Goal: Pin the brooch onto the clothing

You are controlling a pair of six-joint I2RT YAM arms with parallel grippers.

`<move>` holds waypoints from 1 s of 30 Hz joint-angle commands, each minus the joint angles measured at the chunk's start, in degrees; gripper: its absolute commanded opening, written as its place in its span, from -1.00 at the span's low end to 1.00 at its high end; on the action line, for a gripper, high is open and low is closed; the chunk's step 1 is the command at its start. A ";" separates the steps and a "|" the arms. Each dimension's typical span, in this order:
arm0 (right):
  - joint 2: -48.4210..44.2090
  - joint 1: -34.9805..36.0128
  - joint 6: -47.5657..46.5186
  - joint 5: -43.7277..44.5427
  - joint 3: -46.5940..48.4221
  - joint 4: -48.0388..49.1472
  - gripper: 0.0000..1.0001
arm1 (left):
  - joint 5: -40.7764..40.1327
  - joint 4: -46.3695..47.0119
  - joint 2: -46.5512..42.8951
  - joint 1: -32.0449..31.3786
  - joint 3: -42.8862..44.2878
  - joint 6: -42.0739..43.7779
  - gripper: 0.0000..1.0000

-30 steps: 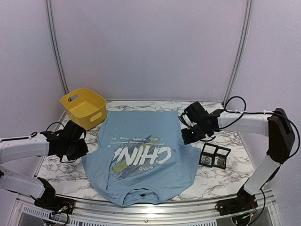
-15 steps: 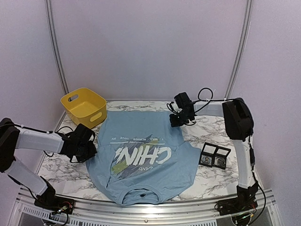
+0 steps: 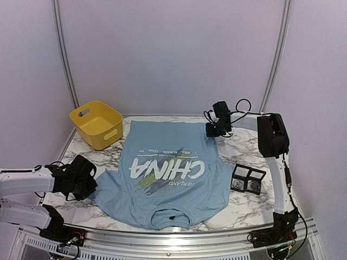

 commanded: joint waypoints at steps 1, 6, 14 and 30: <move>3.99 -0.42 -1.72 1.63 5.87 -4.57 -1.00 | 0.10 -9.79 2.58 -0.18 -0.82 -2.59 -0.75; 5.57 -0.42 -2.96 -0.24 12.44 -6.78 -1.00 | -3.86 -15.07 -1.29 -1.34 2.32 -4.58 -0.75; -3.89 0.39 -6.60 0.71 12.41 -8.00 -1.00 | -19.51 -17.87 -2.02 -3.43 17.92 11.20 -0.60; -39.95 10.09 -1.40 0.26 -32.33 -9.74 -1.00 | -2.36 0.40 58.33 -1.81 68.89 49.73 -0.61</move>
